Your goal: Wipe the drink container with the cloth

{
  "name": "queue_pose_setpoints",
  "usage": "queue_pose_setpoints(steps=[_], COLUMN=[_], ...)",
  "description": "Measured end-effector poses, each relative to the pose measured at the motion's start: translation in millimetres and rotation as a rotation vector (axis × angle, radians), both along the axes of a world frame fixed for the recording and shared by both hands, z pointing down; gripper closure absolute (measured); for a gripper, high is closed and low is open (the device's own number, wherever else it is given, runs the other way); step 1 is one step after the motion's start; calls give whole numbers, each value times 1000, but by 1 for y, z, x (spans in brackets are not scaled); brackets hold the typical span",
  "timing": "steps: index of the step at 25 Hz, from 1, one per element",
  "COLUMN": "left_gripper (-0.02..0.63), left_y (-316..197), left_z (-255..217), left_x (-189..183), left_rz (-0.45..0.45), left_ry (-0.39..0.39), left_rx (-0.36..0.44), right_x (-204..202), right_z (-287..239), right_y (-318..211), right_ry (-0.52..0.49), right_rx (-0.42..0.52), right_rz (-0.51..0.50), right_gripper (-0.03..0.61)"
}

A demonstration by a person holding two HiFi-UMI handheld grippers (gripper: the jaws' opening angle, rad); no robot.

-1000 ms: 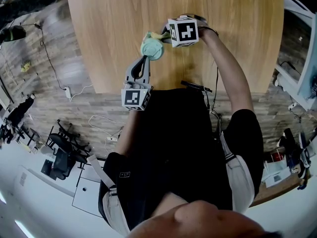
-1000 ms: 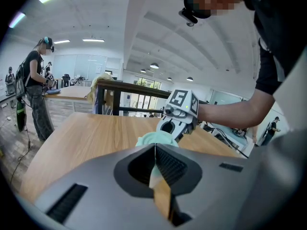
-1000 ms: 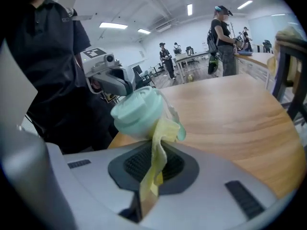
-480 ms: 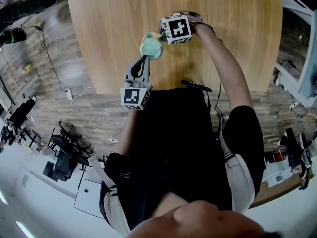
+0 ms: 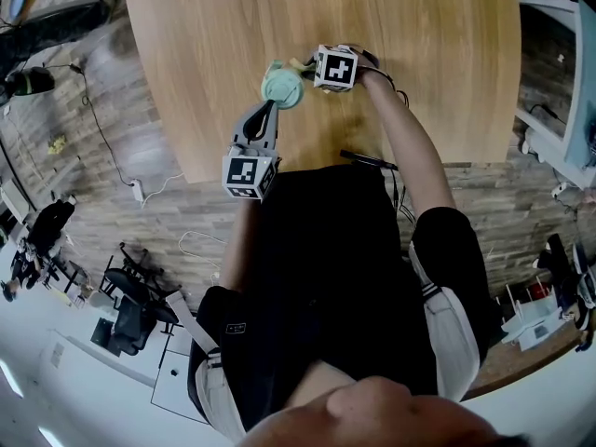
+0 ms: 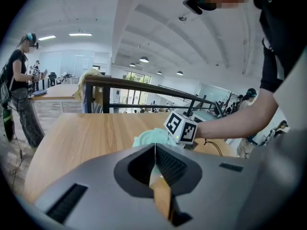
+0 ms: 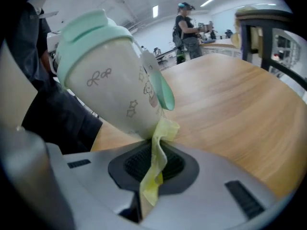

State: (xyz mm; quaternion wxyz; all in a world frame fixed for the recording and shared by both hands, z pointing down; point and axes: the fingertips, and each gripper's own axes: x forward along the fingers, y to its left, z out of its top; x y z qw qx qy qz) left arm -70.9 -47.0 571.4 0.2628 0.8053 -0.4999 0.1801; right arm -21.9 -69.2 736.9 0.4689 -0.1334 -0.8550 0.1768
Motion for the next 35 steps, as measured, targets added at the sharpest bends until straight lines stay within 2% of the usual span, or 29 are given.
queue_pose_setpoints(steps=[3, 7, 12, 15, 18, 22, 29, 35], left_gripper=[589, 589, 589, 589, 589, 589, 589, 591], left_y=[0, -6, -6, -8, -7, -6, -5, -6], left_z=[0, -5, -2, -1, 0, 0, 1, 0], left_x=[-1, 2, 2, 3, 3, 4, 7, 7], left_rz=[44, 101, 132, 157, 164, 206, 266, 285], left_ry=[14, 10, 18, 28, 71, 58, 58, 59], left_rx=[-14, 11, 16, 28, 11, 12, 14, 21], right_x=[4, 7, 10, 11, 12, 12, 15, 8], right_z=[1, -4, -37, -59, -81, -102, -99, -74], right_y=[1, 7, 12, 10, 9, 12, 13, 24], right_ry=[-12, -43, -131, -177, -202, -212, -260, -171], right_rx=[-3, 8, -3, 24, 60, 88, 36, 54], right_rz=[195, 407, 601, 669, 716, 779, 917, 899], right_gripper=[536, 536, 535, 535, 536, 535, 535, 535])
